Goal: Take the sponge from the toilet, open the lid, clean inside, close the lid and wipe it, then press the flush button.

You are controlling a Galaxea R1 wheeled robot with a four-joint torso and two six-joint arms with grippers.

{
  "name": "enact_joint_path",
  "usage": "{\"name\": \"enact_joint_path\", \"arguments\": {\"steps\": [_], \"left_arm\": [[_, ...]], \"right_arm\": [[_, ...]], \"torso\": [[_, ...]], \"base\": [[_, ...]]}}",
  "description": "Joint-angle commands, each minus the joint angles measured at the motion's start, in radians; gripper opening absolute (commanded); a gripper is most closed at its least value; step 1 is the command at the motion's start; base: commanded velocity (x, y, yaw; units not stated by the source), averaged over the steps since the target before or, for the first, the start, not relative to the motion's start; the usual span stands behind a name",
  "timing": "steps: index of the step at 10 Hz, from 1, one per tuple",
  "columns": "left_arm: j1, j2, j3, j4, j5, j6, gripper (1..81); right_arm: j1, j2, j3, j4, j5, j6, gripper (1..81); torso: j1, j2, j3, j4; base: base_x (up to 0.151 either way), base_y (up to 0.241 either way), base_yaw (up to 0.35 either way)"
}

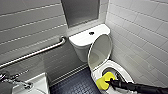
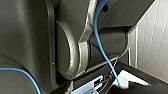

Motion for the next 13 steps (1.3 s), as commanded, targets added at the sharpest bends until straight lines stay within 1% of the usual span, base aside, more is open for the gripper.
{"name": "enact_joint_path", "arguments": {"steps": [1, 2, 3, 6, 7, 9, 11, 13], "left_arm": [[0.023, -0.006, 0.023, -0.001, 0.089, 0.009, 81.1], [0.023, -0.005, 0.023, 0.002, 0.089, 0.009, 81.1], [0.022, -0.005, 0.023, 0.004, 0.091, 0.009, 81.1], [0.016, -0.017, 0.023, 0.005, 0.094, 0.011, 81.1], [0.011, -0.022, 0.024, 0.004, 0.094, 0.011, 81.1], [-0.001, -0.040, 0.043, 0.002, 0.094, 0.008, 81.1], [-0.032, -0.089, 0.110, -0.007, 0.097, 0.005, 81.1], [-0.076, -0.178, 0.234, -0.010, 0.097, -0.002, 81.1]], "right_arm": [[0.005, -0.114, 0.113, -0.036, -0.053, -0.001, 1.0], [-0.026, -0.164, 0.162, -0.055, -0.033, -0.002, 1.0], [-0.049, -0.190, 0.183, -0.062, -0.031, -0.001, 1.0], [-0.132, -0.302, 0.269, -0.072, 0.026, -0.001, 1.0], [-0.152, -0.342, 0.297, -0.072, 0.029, -0.001, 1.0], [-0.191, -0.443, 0.364, -0.074, 0.072, -0.003, 1.0], [-0.237, -0.513, 0.406, -0.075, 0.075, -0.003, 1.0], [-0.328, -0.555, 0.415, -0.074, 0.078, -0.011, 1.0]], "torso": [[0.000, 0.000, 0.000, 0.000], [0.000, 0.000, 0.000, 0.000], [0.000, 0.000, 0.000, 0.000], [0.000, 0.000, 0.000, 0.000], [0.000, 0.000, 0.000, 0.000], [0.000, 0.000, 0.000, 0.000], [0.000, 0.000, 0.000, 0.000], [0.000, 0.000, 0.000, 0.000]], "base": [[0.000, 0.000, 0.000], [0.000, 0.000, 0.000], [0.000, 0.000, 0.000], [0.000, 0.000, 0.000], [0.000, 0.000, 0.000], [0.000, 0.000, 0.000], [0.000, 0.000, 0.000], [0.000, 0.000, 0.000]]}}
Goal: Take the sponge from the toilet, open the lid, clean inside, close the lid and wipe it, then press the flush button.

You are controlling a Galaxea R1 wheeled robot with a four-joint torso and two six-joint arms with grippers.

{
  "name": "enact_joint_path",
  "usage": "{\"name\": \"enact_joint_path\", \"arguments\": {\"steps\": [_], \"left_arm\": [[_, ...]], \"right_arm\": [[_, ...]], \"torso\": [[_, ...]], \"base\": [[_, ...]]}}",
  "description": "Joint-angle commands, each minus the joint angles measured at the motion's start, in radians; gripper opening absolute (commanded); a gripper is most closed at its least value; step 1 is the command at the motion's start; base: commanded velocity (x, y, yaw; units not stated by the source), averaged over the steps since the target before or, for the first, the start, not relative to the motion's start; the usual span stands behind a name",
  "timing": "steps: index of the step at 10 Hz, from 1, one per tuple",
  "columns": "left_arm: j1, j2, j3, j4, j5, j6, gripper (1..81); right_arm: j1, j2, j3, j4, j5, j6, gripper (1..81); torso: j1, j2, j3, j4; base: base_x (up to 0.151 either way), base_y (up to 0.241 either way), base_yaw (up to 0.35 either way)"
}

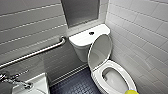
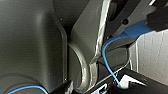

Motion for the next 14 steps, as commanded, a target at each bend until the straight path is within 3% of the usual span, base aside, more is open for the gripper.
{"name": "enact_joint_path", "arguments": {"steps": [1, 3, 5, 6, 7, 8, 9, 11, 14], "left_arm": [[-0.042, -0.123, 0.166, -0.017, 0.090, -0.010, 81.1], [-0.112, -0.175, 0.225, -0.064, 0.125, -0.018, 81.1], [-0.190, -0.218, 0.282, -0.125, 0.148, -0.018, 81.1], [-0.230, -0.244, 0.310, -0.153, 0.150, -0.018, 81.1], [-0.271, -0.267, 0.328, -0.187, 0.164, -0.018, 81.1], [-0.308, -0.280, 0.344, -0.213, 0.174, -0.018, 81.1], [-0.345, -0.286, 0.348, -0.239, 0.184, -0.019, 81.1], [-0.442, -0.300, 0.356, -0.323, 0.211, -0.019, 81.1], [-0.618, -0.315, 0.365, -0.452, 0.270, -0.018, 81.1]], "right_arm": [[-0.066, -0.097, 0.050, -0.002, -0.037, -0.003, 1.0], [-0.170, -0.109, 0.045, -0.014, 0.023, -0.021, 1.0], [-0.262, -0.091, 0.050, -0.040, 0.144, -0.023, 1.0], [-0.290, -0.079, 0.051, -0.066, 0.183, -0.023, 1.0], [-0.307, -0.074, 0.054, -0.083, 0.201, -0.023, 1.0], [-0.319, -0.072, 0.057, -0.091, 0.206, -0.023, 1.0], [-0.324, -0.071, 0.062, -0.094, 0.206, -0.023, 1.0], [-0.356, -0.063, 0.062, -0.106, 0.233, -0.023, 1.0], [-0.435, -0.031, 0.041, -0.160, 0.262, -0.023, 1.0]], "torso": [[0.000, 0.000, 0.000, 0.000], [0.000, 0.000, 0.000, 0.000], [0.000, 0.000, 0.000, 0.000], [0.000, 0.000, 0.000, -0.041], [0.000, 0.000, 0.052, -0.083], [0.000, 0.000, 0.056, -0.070], [0.000, 0.000, 0.016, -0.043], [0.000, 0.000, 0.026, -0.066], [0.000, 0.000, 0.025, -0.066]], "base": [[0.000, 0.000, 0.000], [0.000, 0.000, 0.000], [0.000, 0.000, 0.000], [0.000, 0.000, 0.000], [0.000, 0.000, 0.000], [0.000, 0.000, 0.000], [0.000, 0.000, 0.000], [0.000, 0.000, 0.000], [0.000, 0.000, 0.000]]}}
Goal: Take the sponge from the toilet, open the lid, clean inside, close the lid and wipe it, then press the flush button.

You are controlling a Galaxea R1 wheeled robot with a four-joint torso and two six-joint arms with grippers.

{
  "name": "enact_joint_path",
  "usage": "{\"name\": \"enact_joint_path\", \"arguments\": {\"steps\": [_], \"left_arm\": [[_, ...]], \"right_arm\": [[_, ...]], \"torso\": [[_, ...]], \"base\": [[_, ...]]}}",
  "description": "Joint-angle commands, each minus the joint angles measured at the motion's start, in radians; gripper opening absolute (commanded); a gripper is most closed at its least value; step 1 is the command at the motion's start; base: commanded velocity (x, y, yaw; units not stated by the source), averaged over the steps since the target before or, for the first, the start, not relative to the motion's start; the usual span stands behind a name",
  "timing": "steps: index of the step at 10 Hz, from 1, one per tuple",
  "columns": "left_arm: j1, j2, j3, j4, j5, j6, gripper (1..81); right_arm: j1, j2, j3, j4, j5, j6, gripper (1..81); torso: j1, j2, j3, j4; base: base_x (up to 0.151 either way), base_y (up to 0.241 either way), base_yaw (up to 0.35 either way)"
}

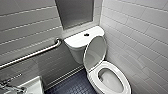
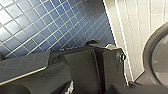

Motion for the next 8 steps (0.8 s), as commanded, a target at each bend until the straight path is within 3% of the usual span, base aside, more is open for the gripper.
{"name": "enact_joint_path", "arguments": {"steps": [1, 2, 4, 8], "left_arm": [[-0.200, -0.051, 0.047, -0.166, 0.135, -0.004, 81.1], [-0.255, -0.052, 0.047, -0.198, 0.152, -0.004, 81.1], [-0.346, -0.061, 0.047, -0.267, 0.155, -0.004, 81.1], [-0.493, -0.068, -0.018, -0.473, 0.142, -0.004, 81.1]], "right_arm": [[-0.037, -0.011, -0.005, -0.079, -0.010, -0.004, 1.0], [-0.061, 0.006, -0.019, -0.093, 0.004, -0.004, 1.0], [-0.087, 0.037, -0.034, -0.108, 0.008, -0.004, 1.0], [-0.176, 0.094, -0.082, -0.163, 0.073, -0.004, 1.0]], "torso": [[0.000, 0.000, 0.000, 0.000], [0.000, 0.000, 0.032, 0.000], [0.000, 0.000, 0.047, 0.000], [0.000, 0.000, 0.036, 0.000]], "base": [[0.000, 0.000, 0.000], [0.000, 0.000, 0.000], [0.000, 0.000, 0.000], [0.000, 0.000, 0.000]]}}
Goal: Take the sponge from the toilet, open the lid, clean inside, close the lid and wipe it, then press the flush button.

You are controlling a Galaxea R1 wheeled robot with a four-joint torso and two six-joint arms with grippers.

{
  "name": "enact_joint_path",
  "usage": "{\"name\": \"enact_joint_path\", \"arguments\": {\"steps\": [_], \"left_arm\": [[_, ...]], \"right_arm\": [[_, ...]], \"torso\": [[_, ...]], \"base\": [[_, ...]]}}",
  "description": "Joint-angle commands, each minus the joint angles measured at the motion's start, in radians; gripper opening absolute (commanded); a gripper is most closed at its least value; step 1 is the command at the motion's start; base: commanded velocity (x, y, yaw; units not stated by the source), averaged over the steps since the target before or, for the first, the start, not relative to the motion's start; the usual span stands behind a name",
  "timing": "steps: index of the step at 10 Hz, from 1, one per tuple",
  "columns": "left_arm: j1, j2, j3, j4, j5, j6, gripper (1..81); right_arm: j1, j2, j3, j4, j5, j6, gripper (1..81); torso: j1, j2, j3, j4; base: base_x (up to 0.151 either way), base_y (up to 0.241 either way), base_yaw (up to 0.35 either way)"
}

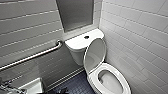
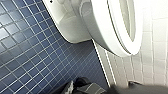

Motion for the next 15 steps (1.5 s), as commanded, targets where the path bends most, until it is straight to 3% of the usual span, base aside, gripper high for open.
{"name": "enact_joint_path", "arguments": {"steps": [1, 3, 6, 8, 15], "left_arm": [[-0.191, -0.034, -0.073, -0.221, 0.052, -0.003, 81.1], [-0.263, -0.020, -0.154, -0.353, 0.052, -0.005, 81.1], [-0.326, 0.003, -0.234, -0.459, 0.052, -0.003, 81.1], [-0.349, 0.022, -0.277, -0.499, 0.036, -0.005, 81.1], [-0.489, 0.193, -0.441, -0.527, 0.041, -0.028, 81.1]], "right_arm": [[-0.046, 0.017, -0.037, -0.059, -0.031, -0.003, 1.0], [-0.088, 0.070, -0.088, -0.062, 0.014, -0.002, 1.0], [-0.120, 0.082, -0.071, -0.110, 0.032, -0.002, 1.0], [-0.143, 0.086, -0.063, -0.153, 0.037, -0.002, 1.0], [-0.165, 0.113, -0.071, -0.170, 0.055, -0.002, 1.0]], "torso": [[0.000, 0.000, 0.000, 0.000], [0.000, 0.000, 0.000, 0.000], [0.000, 0.000, 0.000, 0.000], [0.000, 0.000, 0.000, 0.000], [0.000, 0.000, 0.000, 0.000]], "base": [[0.000, 0.000, 0.000], [0.000, 0.000, 0.000], [0.000, 0.000, 0.000], [0.000, 0.000, 0.000], [0.000, 0.000, 0.000]]}}
